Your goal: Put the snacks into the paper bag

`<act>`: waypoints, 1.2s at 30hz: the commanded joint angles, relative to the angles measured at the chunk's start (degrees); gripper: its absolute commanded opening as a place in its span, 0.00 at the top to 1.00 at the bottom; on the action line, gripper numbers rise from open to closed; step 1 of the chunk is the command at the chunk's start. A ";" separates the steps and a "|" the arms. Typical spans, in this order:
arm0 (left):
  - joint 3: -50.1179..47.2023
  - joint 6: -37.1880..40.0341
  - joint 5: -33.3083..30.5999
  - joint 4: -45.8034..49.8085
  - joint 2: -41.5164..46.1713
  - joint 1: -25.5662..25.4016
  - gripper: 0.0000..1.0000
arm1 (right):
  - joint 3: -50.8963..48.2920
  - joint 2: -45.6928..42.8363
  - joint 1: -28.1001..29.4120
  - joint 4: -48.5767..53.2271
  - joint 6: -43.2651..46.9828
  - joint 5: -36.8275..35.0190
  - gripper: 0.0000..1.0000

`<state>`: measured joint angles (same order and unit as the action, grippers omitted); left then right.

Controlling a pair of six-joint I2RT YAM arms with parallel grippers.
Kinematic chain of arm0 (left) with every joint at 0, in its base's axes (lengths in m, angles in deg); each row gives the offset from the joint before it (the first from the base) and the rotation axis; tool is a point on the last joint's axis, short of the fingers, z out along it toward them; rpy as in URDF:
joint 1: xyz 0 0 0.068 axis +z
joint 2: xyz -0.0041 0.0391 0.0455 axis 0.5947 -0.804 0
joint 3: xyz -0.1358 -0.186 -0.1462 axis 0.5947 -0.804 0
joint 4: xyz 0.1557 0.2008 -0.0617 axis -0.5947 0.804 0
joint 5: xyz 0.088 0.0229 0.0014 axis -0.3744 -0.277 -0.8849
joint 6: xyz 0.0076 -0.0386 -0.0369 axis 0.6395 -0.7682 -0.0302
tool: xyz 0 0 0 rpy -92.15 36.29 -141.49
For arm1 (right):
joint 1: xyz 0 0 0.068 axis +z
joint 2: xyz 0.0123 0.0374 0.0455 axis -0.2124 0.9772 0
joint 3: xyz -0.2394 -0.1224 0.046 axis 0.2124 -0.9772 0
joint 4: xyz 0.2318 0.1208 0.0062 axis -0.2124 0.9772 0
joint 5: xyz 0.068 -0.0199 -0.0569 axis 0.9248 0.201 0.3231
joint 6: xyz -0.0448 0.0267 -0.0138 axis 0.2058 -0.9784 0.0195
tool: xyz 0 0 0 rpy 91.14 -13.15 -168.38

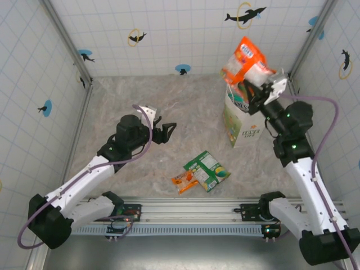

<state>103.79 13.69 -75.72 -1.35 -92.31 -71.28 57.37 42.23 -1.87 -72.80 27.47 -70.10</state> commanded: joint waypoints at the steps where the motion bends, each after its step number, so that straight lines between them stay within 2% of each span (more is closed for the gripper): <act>1: 0.82 -2.60 -3.42 2.02 -0.79 0.07 0.19 | 6.64 3.40 -5.71 3.77 -1.80 5.30 0.85; 4: 1.05 -2.65 -3.50 2.37 -1.16 0.07 0.20 | 11.38 7.08 -11.24 8.71 -3.43 9.26 0.85; 7: 1.32 -2.65 -4.15 2.68 -1.31 0.02 0.19 | 15.03 9.90 -13.58 16.04 -3.31 9.92 0.86; 14: 3.03 -2.65 -5.83 4.74 -3.31 0.07 0.20 | 15.06 13.03 -13.64 26.10 -3.01 12.97 0.88; 20: 3.74 -2.65 -4.51 4.77 -4.75 0.07 0.20 | 15.44 15.11 -13.13 34.08 1.44 8.35 0.89; 30: 3.84 -4.67 -4.29 4.75 -5.31 0.05 0.20 | 16.47 17.65 -10.41 37.55 4.91 5.90 0.87; 33: 3.82 -4.76 -4.31 5.03 -5.22 0.07 0.20 | 16.83 17.74 -9.82 38.03 5.13 5.24 0.81; 36: 3.68 -4.68 -4.31 5.38 -5.05 0.07 0.20 | 17.70 17.44 -9.42 39.28 5.49 3.79 0.61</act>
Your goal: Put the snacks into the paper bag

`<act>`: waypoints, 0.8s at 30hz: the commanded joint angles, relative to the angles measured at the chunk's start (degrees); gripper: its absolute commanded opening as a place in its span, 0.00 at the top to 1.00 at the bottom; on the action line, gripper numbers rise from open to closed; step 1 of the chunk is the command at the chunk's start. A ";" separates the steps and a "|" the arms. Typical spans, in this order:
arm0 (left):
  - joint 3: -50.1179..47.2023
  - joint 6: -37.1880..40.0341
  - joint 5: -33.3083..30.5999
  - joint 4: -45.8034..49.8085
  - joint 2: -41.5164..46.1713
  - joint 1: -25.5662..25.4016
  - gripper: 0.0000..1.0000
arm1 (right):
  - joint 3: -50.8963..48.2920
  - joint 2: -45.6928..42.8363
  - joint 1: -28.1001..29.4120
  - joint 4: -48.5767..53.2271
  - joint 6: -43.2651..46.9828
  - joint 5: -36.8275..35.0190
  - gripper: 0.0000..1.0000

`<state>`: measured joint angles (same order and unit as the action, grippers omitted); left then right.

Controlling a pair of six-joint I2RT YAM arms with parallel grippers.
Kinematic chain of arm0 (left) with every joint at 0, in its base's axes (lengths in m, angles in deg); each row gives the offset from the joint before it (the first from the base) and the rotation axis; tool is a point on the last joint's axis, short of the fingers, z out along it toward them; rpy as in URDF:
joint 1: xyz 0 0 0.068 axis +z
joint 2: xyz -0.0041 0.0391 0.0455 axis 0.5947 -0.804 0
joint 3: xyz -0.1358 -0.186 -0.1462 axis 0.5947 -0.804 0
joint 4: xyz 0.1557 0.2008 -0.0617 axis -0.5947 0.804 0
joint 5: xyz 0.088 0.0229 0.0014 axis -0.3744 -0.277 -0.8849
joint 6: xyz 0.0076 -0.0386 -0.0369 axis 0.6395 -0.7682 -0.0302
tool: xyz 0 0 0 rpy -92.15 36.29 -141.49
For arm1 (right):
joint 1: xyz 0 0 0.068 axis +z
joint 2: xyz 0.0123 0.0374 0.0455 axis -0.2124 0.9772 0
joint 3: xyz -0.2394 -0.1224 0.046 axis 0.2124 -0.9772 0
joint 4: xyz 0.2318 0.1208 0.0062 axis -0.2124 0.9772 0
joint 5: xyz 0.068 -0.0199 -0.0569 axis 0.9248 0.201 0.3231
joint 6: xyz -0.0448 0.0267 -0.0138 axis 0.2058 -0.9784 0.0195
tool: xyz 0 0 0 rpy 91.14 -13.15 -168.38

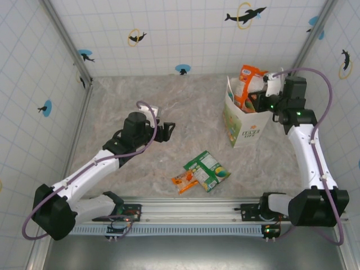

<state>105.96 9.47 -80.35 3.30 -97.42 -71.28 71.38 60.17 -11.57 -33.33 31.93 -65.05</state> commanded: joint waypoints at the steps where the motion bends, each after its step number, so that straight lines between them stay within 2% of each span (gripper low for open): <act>1: 1.52 -0.50 0.33 0.88 0.08 0.00 0.20 | 4.05 -0.72 0.45 0.43 1.23 -3.47 0.57; 4: 1.48 -0.27 0.33 1.08 0.21 0.07 0.20 | 4.91 -1.84 0.62 1.59 1.56 -5.89 0.52; 11: 0.91 -0.62 0.44 1.34 0.26 0.07 0.20 | 4.47 -6.27 3.11 3.86 1.13 -7.88 0.51; 17: -1.56 -0.71 1.90 1.34 1.16 -0.06 0.21 | -0.69 -12.62 10.79 5.87 -2.55 -10.99 0.51; 24: -6.65 -2.65 5.50 0.73 1.23 -2.47 0.25 | -14.40 -20.79 22.35 7.87 -15.41 -14.01 0.46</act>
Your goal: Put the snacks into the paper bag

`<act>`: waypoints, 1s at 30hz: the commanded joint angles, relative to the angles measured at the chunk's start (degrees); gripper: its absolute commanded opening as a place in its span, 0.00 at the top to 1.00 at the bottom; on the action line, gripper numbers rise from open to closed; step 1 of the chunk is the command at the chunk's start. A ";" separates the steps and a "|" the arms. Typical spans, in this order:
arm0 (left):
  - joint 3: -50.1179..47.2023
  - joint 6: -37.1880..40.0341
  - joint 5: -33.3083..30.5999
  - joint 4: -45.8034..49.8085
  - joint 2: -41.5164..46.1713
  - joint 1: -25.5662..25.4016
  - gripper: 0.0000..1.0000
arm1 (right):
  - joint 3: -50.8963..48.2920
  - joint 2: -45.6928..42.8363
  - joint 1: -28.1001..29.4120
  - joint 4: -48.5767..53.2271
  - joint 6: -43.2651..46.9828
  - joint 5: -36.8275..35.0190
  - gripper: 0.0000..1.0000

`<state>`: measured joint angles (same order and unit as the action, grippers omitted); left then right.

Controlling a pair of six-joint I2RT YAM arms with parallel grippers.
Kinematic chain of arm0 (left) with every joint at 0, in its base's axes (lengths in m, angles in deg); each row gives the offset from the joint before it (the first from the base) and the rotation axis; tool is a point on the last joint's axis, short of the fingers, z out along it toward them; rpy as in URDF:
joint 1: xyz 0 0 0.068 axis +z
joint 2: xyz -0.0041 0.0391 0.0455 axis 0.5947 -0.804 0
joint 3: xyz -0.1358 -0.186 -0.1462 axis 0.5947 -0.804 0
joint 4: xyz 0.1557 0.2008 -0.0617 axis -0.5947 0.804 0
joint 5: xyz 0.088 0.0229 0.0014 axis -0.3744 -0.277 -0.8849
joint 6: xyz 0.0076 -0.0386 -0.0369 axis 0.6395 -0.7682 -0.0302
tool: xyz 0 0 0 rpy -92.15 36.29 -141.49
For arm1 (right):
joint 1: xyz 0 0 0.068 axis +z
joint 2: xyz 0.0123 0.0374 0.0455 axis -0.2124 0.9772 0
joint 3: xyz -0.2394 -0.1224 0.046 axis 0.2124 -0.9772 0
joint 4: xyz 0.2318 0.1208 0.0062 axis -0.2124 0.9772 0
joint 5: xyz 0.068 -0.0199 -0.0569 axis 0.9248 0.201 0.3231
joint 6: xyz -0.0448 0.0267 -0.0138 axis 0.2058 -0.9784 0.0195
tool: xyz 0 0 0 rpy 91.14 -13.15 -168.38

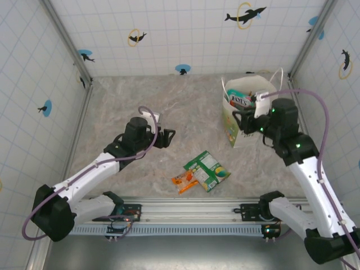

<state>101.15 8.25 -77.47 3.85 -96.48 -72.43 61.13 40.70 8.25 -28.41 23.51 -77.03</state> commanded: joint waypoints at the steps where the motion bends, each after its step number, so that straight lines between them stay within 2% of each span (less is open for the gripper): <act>1: -2.53 -1.30 3.34 0.31 0.05 -1.94 0.25 | -6.21 -2.46 4.09 3.27 -9.14 -2.85 0.46; 5: -4.77 -1.20 7.35 1.63 -0.80 -3.46 0.27 | -11.49 -6.26 10.57 4.25 -15.35 -7.09 0.44; 8: -6.37 -0.69 7.46 3.59 -0.87 -5.28 0.29 | -14.49 -8.62 16.42 3.40 -20.48 -11.29 0.44; 11: -7.97 1.79 4.45 5.98 -0.60 -8.70 0.30 | -18.34 -10.08 23.44 1.26 -27.18 -14.22 0.44; 16: -10.25 4.07 -0.55 7.87 -0.89 -14.60 0.29 | -20.99 -9.58 34.82 3.31 -34.30 -23.65 0.42; 18: -10.62 3.86 -2.51 8.09 -1.41 -16.34 0.29 | -22.21 -9.80 36.37 4.67 -39.30 -25.01 0.41; 23: -9.67 0.99 -3.94 5.95 -3.89 -17.23 0.28 | -28.35 -12.29 36.96 3.41 -52.94 -21.77 0.40; 30: -8.13 -2.60 -1.07 -1.73 -9.49 -17.21 0.27 | -36.72 -15.67 38.28 -0.82 -64.66 -21.30 0.37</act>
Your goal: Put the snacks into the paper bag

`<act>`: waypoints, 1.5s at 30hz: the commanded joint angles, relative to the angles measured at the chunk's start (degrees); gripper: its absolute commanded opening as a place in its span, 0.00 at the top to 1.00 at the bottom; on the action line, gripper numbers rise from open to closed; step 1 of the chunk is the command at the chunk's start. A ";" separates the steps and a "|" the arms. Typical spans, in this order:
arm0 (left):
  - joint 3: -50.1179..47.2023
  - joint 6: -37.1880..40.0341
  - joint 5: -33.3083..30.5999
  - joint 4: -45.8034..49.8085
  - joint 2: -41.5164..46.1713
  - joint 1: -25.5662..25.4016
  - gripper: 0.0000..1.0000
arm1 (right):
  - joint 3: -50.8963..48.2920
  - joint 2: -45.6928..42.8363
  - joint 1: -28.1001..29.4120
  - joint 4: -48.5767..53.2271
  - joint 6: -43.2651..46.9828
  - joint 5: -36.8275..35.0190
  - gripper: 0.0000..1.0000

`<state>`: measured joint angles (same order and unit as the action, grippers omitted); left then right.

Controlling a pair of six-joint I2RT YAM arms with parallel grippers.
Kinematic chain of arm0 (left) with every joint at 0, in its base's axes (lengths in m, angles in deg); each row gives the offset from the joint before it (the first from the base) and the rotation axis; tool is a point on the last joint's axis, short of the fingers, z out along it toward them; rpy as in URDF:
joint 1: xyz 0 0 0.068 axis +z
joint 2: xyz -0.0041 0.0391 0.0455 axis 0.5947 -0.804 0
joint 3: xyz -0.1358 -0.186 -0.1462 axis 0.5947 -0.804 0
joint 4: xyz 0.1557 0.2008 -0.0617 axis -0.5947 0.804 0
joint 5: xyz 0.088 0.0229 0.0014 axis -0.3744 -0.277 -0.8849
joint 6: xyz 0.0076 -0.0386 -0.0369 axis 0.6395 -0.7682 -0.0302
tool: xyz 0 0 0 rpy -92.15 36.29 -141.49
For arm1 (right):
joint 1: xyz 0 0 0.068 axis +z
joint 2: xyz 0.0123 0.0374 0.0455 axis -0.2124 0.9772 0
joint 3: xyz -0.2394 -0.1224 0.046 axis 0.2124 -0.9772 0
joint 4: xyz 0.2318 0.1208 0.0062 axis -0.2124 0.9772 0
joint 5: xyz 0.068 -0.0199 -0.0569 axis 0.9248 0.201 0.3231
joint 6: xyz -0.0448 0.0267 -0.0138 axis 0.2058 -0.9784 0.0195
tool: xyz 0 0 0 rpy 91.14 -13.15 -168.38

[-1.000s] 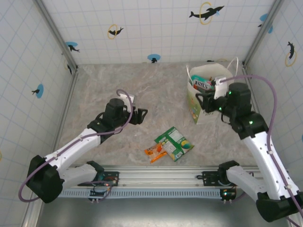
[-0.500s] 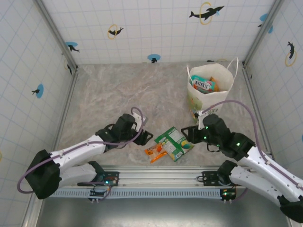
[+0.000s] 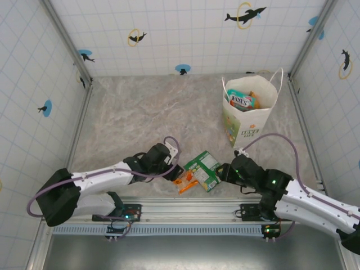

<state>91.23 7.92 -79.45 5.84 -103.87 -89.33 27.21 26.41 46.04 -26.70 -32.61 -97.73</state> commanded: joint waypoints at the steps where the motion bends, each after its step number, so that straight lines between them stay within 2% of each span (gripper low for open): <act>1: 2.49 -3.09 0.67 -4.03 -3.24 -0.33 0.27 | -4.47 -2.08 0.69 -3.41 -10.68 -0.41 0.36; 4: 3.72 -5.02 -0.52 -5.58 -5.76 -0.33 0.27 | -9.82 -4.55 2.03 -7.80 -15.77 -0.62 0.35; 9: 6.13 -7.04 -2.06 -6.86 -9.81 -0.30 0.27 | -15.74 -6.57 4.15 -14.63 -19.22 -0.40 0.34; 13: 7.38 -8.03 -2.44 -9.00 -12.78 -0.33 0.28 | -18.80 -6.73 4.88 -21.00 -19.43 -0.11 0.33; 16: 8.87 -8.33 -1.78 -9.10 -15.16 -0.33 0.33 | -21.51 -6.76 5.06 -26.28 -20.36 0.53 0.34; 28: 8.94 -9.16 1.23 -13.42 -20.81 -0.28 0.44 | -25.97 -6.73 5.32 -33.93 -18.26 -6.05 0.37; 36: 10.10 -9.53 3.89 -15.01 -24.57 -0.31 0.56 | -28.16 -3.80 2.67 -39.86 -16.29 -5.25 0.39; 45: 10.89 -9.71 5.71 -15.82 -26.44 -0.32 0.62 | -31.18 -0.36 -3.90 -50.69 -13.88 1.74 0.42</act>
<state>101.30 -1.11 -76.20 -10.36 -128.70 -89.33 3.08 25.31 43.35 -69.87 -48.26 -98.36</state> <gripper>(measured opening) 0.381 0.585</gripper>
